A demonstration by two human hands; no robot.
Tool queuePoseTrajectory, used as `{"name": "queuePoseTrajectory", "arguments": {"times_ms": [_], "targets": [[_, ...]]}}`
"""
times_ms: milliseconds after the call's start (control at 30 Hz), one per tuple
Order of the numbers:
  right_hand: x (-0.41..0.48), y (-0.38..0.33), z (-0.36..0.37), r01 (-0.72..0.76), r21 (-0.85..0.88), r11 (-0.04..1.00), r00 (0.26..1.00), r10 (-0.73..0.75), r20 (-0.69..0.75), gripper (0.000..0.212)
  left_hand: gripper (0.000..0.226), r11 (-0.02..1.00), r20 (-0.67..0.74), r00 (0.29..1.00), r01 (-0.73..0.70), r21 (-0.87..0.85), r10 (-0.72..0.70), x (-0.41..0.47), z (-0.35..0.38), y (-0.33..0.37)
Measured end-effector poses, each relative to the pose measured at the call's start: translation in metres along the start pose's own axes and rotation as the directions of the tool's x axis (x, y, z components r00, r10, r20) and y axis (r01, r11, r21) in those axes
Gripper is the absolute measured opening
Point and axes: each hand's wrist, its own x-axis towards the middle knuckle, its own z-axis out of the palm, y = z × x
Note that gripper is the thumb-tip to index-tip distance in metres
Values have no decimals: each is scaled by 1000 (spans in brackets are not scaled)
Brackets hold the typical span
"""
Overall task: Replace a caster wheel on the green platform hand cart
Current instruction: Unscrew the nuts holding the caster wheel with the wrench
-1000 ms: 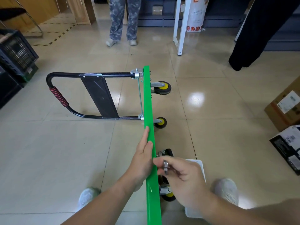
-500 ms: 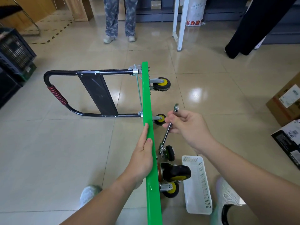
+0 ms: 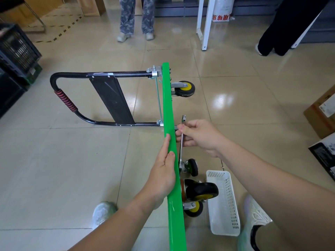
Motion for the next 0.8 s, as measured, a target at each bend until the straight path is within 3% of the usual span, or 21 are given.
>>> {"name": "queuePoseTrajectory", "arguments": {"times_ms": [267, 500, 800], "targets": [[16, 11, -1, -80, 79, 994, 996, 76, 45, 28, 51, 1000, 9, 1000, -5, -4, 5, 1, -1, -2], [21, 26, 3, -86, 121, 989, 996, 83, 31, 18, 51, 1000, 19, 1000, 18, -24, -18, 1, -1, -2], [21, 37, 3, -132, 84, 988, 991, 128, 45, 30, 52, 999, 18, 1000, 21, -34, -20, 4, -1, -2]]}}
